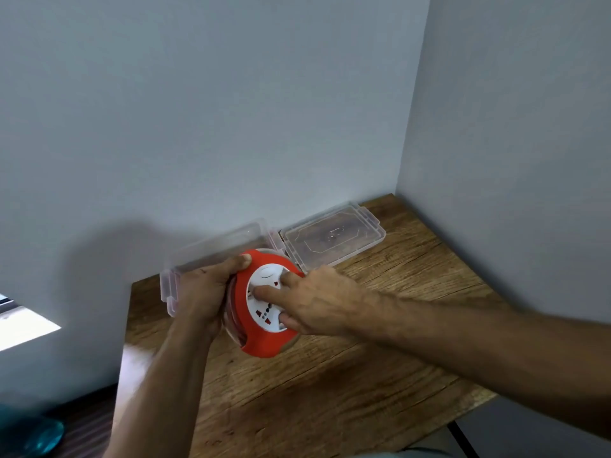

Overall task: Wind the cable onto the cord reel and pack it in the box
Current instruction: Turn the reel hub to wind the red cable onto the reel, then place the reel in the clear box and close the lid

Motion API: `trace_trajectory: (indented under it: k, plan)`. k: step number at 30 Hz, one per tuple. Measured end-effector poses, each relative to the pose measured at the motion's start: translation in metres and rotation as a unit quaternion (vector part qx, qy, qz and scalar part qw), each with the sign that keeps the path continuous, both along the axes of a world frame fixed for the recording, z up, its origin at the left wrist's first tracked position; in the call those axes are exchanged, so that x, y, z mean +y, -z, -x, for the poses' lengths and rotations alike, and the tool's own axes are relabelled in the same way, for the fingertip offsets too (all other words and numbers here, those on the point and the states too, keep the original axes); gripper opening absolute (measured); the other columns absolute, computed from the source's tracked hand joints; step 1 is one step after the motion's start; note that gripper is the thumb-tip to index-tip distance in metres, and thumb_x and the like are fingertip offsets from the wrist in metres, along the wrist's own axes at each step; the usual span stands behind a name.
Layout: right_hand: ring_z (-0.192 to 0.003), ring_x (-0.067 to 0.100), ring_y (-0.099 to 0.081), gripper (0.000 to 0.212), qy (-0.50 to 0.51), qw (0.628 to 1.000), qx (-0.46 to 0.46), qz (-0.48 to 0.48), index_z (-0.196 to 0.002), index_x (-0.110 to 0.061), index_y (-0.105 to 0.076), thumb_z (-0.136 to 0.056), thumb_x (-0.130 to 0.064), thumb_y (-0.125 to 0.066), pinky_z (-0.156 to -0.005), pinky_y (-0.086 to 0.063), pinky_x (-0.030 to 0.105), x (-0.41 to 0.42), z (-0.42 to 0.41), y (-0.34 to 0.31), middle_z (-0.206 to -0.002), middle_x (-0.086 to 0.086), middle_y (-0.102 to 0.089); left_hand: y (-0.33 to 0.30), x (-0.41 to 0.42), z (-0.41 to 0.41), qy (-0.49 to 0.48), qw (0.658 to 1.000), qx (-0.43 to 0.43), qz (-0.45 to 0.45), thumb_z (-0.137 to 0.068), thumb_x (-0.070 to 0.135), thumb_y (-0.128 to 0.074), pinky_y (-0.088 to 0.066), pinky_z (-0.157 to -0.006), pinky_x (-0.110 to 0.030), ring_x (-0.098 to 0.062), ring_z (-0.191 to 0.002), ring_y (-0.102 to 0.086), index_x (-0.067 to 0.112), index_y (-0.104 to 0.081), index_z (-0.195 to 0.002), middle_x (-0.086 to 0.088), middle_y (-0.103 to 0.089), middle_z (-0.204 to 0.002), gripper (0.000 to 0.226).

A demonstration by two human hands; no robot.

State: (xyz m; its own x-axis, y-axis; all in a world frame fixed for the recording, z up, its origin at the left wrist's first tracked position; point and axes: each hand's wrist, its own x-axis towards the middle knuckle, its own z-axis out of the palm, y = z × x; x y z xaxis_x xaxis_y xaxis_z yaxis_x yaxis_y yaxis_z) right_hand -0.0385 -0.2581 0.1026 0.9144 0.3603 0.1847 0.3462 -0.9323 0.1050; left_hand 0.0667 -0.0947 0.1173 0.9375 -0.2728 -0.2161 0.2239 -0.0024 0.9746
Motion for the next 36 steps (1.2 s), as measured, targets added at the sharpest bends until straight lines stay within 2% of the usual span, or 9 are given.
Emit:
trace_trajectory:
  k: [5, 8, 15, 18, 22, 26, 29, 32, 36]
  plan:
    - [-0.069, 0.026, -0.067, 0.064, 0.015, 0.999, -0.046, -0.004, -0.152, -0.029, -0.024, -0.097, -0.057, -0.044, -0.043, -0.026, 0.021, -0.006, -0.011, 0.007, -0.116, 0.017, -0.068, 0.004, -0.003, -0.004, -0.025, 0.998, -0.052, -0.005, -0.072, 0.019, -0.088, -0.061, -0.048, -0.033, -0.027, -0.063, -0.079, 0.018, -0.082, -0.064, -0.004, -0.082, -0.071, 0.010]
    - [-0.068, 0.027, -0.070, 0.066, 0.099, 0.978, -0.094, -0.158, -0.140, -0.024, -0.035, -0.088, -0.062, -0.051, -0.051, -0.041, 0.027, 0.004, -0.007, 0.015, -0.092, 0.010, -0.074, 0.004, -0.009, -0.001, -0.026, 0.996, -0.082, -0.013, -0.072, 0.023, -0.088, -0.060, -0.047, -0.030, -0.022, -0.060, -0.079, 0.025, -0.082, -0.063, 0.000, -0.081, -0.069, 0.011]
    - [-0.090, 0.024, -0.071, 0.065, 0.296, 0.810, 0.038, -0.506, -0.126, -0.026, -0.037, -0.080, -0.065, -0.061, -0.065, -0.062, 0.038, 0.032, 0.001, 0.035, -0.112, 0.005, -0.069, 0.017, -0.009, 0.007, 0.004, 0.990, -0.131, -0.045, -0.074, 0.023, -0.087, -0.060, -0.049, -0.026, -0.019, -0.064, -0.079, 0.028, -0.083, -0.070, -0.001, -0.083, -0.076, 0.008]
    - [-0.084, 0.017, -0.072, 0.061, 0.319, 0.740, 0.096, -0.585, -0.124, -0.025, -0.039, -0.084, -0.061, -0.067, -0.060, -0.063, 0.032, 0.032, 0.002, 0.038, -0.115, 0.005, -0.069, 0.024, -0.008, 0.014, 0.017, 0.991, -0.131, -0.037, -0.078, 0.024, -0.084, -0.059, -0.050, -0.024, -0.016, -0.066, -0.079, 0.037, -0.083, -0.070, 0.007, -0.082, -0.075, 0.016]
    - [-0.073, 0.010, -0.065, 0.061, 0.311, 0.785, 0.120, -0.522, -0.128, -0.026, -0.044, -0.085, -0.065, -0.062, -0.043, -0.053, 0.017, 0.020, 0.003, 0.033, -0.116, 0.003, -0.067, 0.035, -0.004, 0.016, -0.003, 0.997, -0.073, 0.002, -0.074, 0.029, -0.085, -0.063, -0.053, -0.035, -0.027, -0.066, -0.080, 0.032, -0.084, -0.071, -0.003, -0.083, -0.076, 0.004]
    - [-0.074, 0.003, -0.068, 0.044, 0.289, 0.839, 0.002, -0.461, -0.115, -0.031, -0.054, -0.088, -0.066, -0.053, -0.055, -0.060, 0.025, 0.001, 0.007, 0.029, -0.094, -0.007, -0.071, 0.045, 0.006, 0.013, -0.022, 0.998, -0.015, 0.064, -0.074, 0.031, -0.082, -0.063, -0.056, -0.035, -0.026, -0.067, -0.080, 0.028, -0.085, -0.075, -0.005, -0.083, -0.078, 0.004]
    - [-0.073, 0.001, -0.066, 0.040, 0.346, 0.740, -0.048, -0.575, -0.111, -0.033, -0.048, -0.086, -0.061, -0.062, -0.051, -0.052, 0.018, -0.010, 0.011, 0.035, -0.092, -0.009, -0.066, 0.055, 0.012, 0.011, -0.039, 0.991, 0.004, 0.124, -0.086, 0.016, -0.074, -0.065, -0.060, -0.039, -0.023, -0.067, -0.079, 0.031, -0.084, -0.074, -0.002, -0.082, -0.076, 0.023]
    - [-0.063, 0.008, -0.067, 0.046, 0.359, 0.600, 0.102, -0.707, -0.107, -0.029, -0.050, -0.083, -0.065, -0.066, -0.044, -0.047, 0.023, -0.007, 0.013, 0.055, -0.090, -0.002, -0.072, 0.062, 0.017, 0.016, -0.056, 0.986, 0.034, 0.151, -0.076, 0.022, -0.078, -0.064, -0.069, -0.048, -0.031, -0.076, -0.079, 0.026, -0.084, -0.082, -0.009, -0.082, -0.086, 0.009]
    - [-0.067, 0.022, -0.072, 0.050, 0.259, 0.518, 0.282, -0.765, -0.112, -0.015, -0.064, -0.090, -0.060, -0.061, -0.051, -0.055, 0.030, 0.003, 0.017, 0.085, -0.084, 0.010, -0.077, 0.075, 0.025, 0.026, -0.082, 0.987, 0.067, 0.122, -0.071, 0.026, -0.081, -0.063, -0.080, -0.055, -0.038, -0.089, -0.077, 0.013, -0.069, -0.111, -0.019, -0.078, -0.107, 0.043]
